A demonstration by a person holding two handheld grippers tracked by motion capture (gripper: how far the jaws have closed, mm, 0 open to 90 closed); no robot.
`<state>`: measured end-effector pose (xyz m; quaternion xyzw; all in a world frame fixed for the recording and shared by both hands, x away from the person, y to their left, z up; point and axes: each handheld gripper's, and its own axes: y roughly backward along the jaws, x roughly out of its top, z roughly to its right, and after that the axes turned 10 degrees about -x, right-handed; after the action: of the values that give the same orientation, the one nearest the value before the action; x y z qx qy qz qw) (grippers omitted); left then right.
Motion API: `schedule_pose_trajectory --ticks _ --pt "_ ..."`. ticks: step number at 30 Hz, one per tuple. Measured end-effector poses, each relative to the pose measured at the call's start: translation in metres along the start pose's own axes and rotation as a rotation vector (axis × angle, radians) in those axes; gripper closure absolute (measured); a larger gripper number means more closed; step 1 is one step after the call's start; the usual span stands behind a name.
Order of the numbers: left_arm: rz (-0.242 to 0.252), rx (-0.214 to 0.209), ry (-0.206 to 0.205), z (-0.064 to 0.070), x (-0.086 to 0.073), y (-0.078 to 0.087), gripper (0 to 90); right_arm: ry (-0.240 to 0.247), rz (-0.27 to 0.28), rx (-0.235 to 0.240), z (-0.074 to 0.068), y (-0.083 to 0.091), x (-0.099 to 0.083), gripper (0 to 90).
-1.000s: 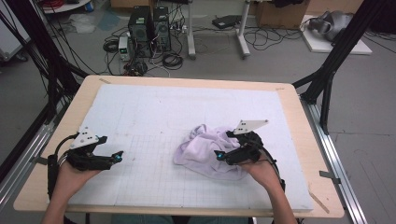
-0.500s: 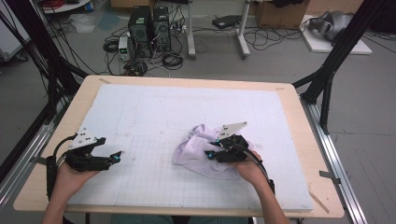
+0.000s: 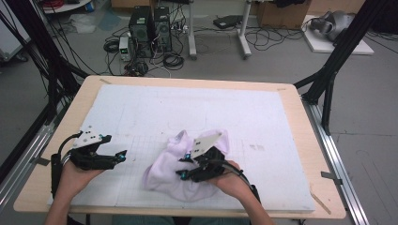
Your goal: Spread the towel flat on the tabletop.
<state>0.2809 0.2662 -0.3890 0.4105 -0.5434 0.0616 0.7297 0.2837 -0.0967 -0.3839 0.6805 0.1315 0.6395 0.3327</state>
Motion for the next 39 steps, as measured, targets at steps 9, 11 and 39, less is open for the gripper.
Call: schedule_pose_trajectory --ticks 9,11,39 --pt "0.002 -0.056 -0.04 0.013 0.017 -0.016 18.8 -0.057 0.052 -0.063 0.013 0.032 -0.01 38.1" --pt "0.003 -0.076 -0.058 0.018 0.023 -0.021 19.0 -0.074 0.058 -0.112 0.022 0.045 -0.014 38.0" --pt "-0.189 -0.319 -0.27 0.073 0.034 -0.096 86.8 -0.129 -0.081 -0.178 0.031 0.047 -0.073 89.3"
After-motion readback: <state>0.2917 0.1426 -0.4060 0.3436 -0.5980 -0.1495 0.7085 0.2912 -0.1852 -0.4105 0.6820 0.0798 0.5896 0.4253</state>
